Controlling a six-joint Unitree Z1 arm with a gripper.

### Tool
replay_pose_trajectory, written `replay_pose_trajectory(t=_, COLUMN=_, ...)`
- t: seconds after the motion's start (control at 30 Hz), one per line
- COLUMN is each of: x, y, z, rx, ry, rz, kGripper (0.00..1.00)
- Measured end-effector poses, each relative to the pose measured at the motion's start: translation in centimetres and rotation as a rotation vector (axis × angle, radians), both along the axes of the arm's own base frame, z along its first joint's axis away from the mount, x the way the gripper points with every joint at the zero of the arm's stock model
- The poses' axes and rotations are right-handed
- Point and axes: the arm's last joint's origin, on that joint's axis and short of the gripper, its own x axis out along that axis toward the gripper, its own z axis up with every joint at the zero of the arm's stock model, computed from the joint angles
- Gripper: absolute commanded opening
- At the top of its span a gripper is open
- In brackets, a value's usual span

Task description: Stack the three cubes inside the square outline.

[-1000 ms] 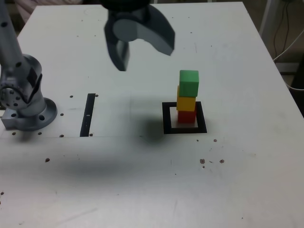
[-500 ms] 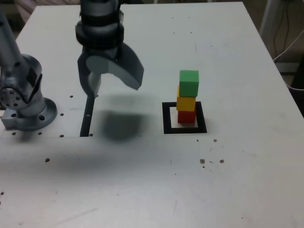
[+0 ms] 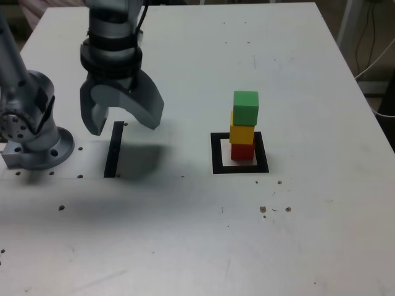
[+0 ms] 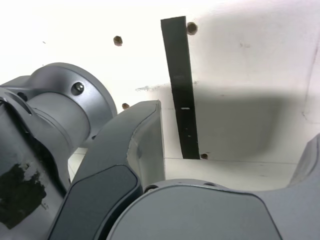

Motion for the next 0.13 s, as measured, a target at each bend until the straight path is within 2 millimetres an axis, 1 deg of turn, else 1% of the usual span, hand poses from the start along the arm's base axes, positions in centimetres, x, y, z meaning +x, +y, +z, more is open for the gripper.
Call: replay_pose_trajectory(t=0.13, x=-0.99, y=0.03, z=-0.35, rx=0.006, ry=0.045, rz=0.017, kGripper=1.00)
